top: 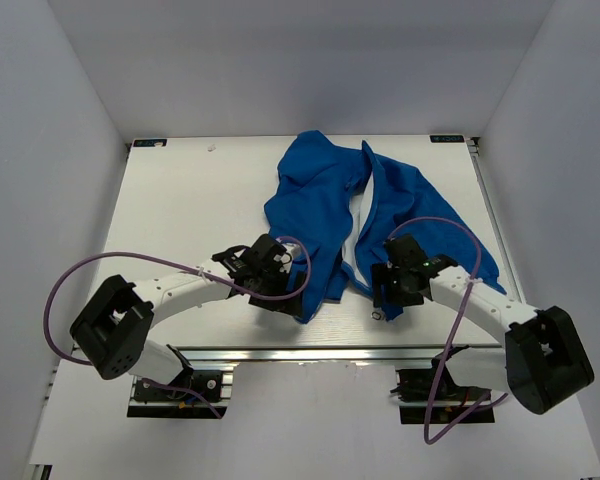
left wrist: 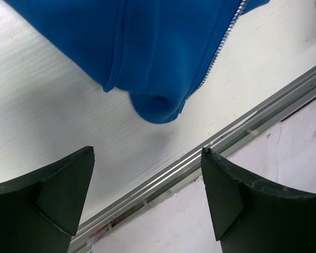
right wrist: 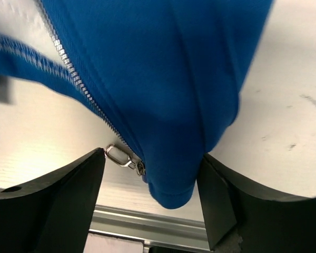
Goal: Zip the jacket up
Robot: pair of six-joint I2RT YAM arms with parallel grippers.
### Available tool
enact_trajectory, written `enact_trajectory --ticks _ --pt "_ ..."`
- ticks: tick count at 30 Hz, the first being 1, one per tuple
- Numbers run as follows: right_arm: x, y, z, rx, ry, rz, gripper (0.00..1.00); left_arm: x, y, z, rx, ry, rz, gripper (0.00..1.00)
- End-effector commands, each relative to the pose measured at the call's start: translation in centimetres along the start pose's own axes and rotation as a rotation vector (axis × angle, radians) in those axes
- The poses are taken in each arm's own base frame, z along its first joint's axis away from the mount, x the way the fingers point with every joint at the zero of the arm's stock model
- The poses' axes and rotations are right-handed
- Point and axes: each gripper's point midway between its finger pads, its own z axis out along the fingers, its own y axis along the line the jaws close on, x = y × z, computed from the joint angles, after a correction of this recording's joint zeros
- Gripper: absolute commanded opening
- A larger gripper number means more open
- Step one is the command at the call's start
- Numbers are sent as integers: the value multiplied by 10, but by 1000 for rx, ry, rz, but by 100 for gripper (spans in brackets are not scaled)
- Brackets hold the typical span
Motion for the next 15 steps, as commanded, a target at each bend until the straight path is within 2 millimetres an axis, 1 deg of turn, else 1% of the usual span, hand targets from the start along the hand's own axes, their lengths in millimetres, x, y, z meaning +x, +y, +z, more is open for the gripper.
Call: enact_trajectory --ticks 1,3,4,9,10,11,12,13,15 --pt "2 11 -4 -15 34 -64 73 6 3 -6 -14 9 25 90" --pt "3 16 -4 -7 39 -88 69 7 3 -4 -10 18 25 89" --pt "5 16 -2 6 55 -93 64 6 1 -3 0 14 27 87" --pt "6 18 5 28 73 -88 45 6 -2 3 -1 36 27 82" --pt "7 18 6 30 79 -85 40 7 -2 4 -1 44 29 80" --pt "7 19 6 23 80 -86 38 6 -4 4 2 43 31 79" --pt "6 20 5 20 73 -86 29 6 -7 5 12 44 39 79" --pt "6 20 6 19 72 -83 25 7 -8 6 13 46 42 79" --pt "8 20 6 12 76 -74 22 6 -11 6 13 48 50 78"
